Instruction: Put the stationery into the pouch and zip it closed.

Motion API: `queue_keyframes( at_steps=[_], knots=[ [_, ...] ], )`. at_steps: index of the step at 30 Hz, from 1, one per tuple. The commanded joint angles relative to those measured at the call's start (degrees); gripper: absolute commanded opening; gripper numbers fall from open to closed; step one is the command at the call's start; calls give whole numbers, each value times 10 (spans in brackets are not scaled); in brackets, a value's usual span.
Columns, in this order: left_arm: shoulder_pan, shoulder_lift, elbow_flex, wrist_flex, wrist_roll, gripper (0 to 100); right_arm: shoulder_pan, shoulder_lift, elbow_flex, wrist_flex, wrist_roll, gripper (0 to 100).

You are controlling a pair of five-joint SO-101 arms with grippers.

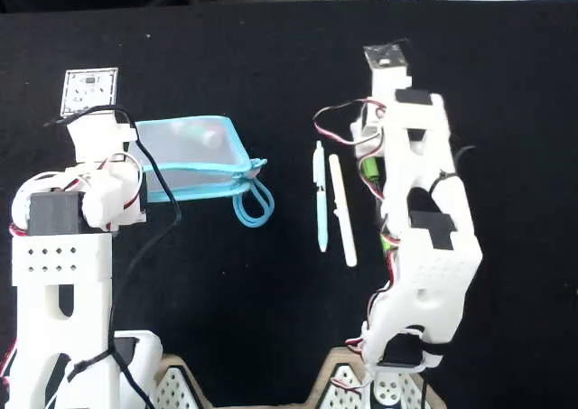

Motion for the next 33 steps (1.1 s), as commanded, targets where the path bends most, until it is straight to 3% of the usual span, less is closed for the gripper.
queue_keyframes(
  at_steps=[1, 3, 10, 16, 21, 25, 33],
  knots=[
    [-3, 1, -1, -1, -2, 30, 0, -41, -22, 9, 126, 11],
    [-3, 1, -1, -1, -2, 30, -6, -29, -17, 9, 167, 13],
    [-3, 1, -2, -2, -4, 30, -7, 32, -19, 18, 128, 181],
    [-3, 1, -2, -3, -4, 30, -4, 52, -84, 119, 130, 169],
    [-3, 1, -2, 1, -4, 30, 4, 114, -132, 141, 165, 168],
    [-3, 1, -2, 1, -4, 30, 31, 150, -173, 140, 170, 18],
    [-3, 1, -2, -2, -4, 30, 24, 74, -236, 295, 171, 11]
  ],
)
